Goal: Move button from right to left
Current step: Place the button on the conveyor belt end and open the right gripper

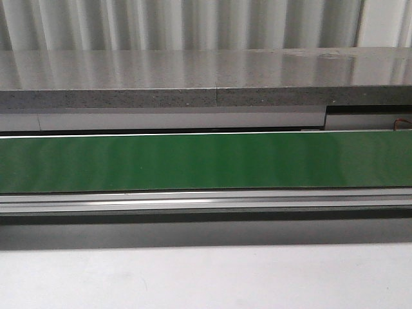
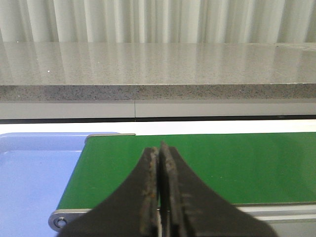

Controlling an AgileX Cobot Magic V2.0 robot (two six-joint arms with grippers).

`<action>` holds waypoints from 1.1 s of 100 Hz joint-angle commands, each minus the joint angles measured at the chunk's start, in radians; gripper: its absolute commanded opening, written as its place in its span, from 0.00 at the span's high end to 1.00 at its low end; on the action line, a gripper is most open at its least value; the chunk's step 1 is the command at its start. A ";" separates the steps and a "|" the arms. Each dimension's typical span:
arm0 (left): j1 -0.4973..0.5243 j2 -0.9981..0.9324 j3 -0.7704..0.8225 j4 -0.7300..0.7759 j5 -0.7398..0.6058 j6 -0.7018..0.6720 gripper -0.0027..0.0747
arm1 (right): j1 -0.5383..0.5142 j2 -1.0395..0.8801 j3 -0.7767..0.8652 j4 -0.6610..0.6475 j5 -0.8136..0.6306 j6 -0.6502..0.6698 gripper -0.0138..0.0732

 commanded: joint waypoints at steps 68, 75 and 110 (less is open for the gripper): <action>-0.008 -0.030 0.026 -0.008 -0.086 -0.003 0.99 | 0.004 -0.027 0.001 0.065 -0.056 -0.035 0.08; -0.008 -0.030 0.026 -0.008 -0.086 -0.003 0.99 | 0.004 -0.061 0.001 0.065 -0.069 -0.044 0.10; -0.008 -0.030 0.026 -0.008 -0.086 -0.003 0.99 | 0.004 -0.370 0.077 0.180 -0.216 -0.213 0.10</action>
